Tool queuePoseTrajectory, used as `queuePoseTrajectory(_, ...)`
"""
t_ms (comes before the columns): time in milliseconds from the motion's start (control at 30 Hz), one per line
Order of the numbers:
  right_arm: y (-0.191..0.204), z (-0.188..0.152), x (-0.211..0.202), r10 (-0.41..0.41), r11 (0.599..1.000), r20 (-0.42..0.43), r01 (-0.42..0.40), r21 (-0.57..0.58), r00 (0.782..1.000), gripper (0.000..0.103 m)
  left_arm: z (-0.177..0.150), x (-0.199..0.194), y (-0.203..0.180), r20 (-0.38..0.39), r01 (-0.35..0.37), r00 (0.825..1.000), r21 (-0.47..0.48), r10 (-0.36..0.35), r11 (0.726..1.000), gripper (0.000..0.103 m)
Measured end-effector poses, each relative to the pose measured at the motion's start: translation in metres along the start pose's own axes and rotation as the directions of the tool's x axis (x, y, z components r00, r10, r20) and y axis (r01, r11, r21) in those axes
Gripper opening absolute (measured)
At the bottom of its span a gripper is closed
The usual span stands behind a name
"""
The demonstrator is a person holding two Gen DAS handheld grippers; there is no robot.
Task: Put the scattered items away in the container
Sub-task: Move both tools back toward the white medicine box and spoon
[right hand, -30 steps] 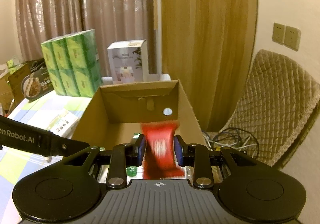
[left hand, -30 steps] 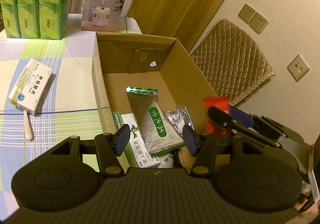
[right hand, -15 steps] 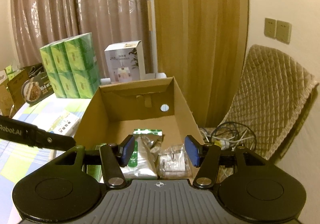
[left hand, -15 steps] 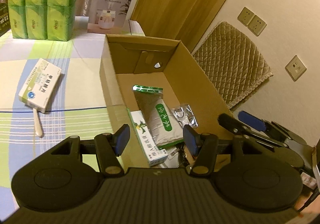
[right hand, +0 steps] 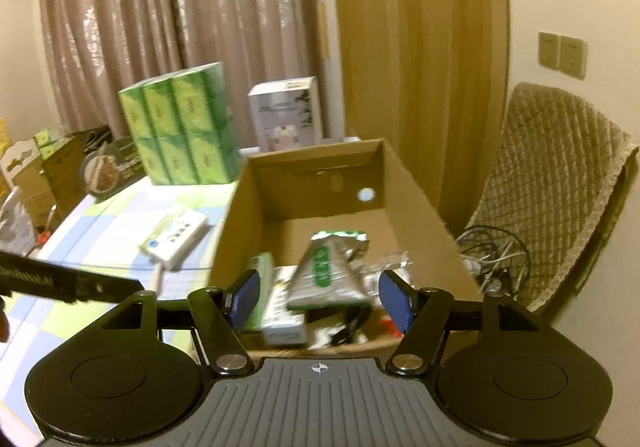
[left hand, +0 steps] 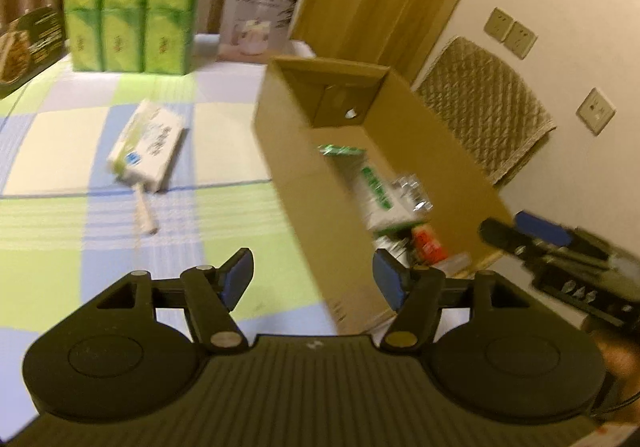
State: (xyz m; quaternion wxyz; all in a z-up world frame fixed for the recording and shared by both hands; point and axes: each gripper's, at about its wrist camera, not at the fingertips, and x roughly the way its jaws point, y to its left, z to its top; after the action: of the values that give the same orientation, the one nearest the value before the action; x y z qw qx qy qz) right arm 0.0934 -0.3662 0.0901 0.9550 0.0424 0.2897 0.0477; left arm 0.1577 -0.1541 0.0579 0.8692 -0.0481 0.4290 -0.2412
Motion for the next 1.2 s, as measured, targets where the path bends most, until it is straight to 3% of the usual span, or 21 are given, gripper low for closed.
queuePoseTrajectory(233,0.033,-0.008,-0.006,0.056,0.998,-0.017,-0.056,-0.02,0.998,0.075,-0.03,-0.018,0.044,-0.007,-0.084,0.996,-0.013,0.084,0.996,0.069)
queuePoseTrajectory(500,0.069,-0.007,-0.006,0.105,0.993,-0.027,-0.107,-0.058,0.994,0.08,-0.049,-0.033,0.089,-0.015,-0.148,0.989,-0.066,0.147,0.987,0.069)
queuePoseTrajectory(833,0.111,-0.007,0.014,0.155,0.98,-0.064,-0.161,-0.117,0.986,0.082,-0.057,-0.041,0.125,-0.023,-0.184,0.983,-0.117,0.182,0.976,0.071)
queuePoseTrajectory(1200,0.149,0.0,0.061,0.202,0.966,-0.125,-0.219,-0.14,0.971,0.082,-0.05,-0.031,0.162,-0.024,-0.24,0.971,-0.088,0.238,0.967,0.074)
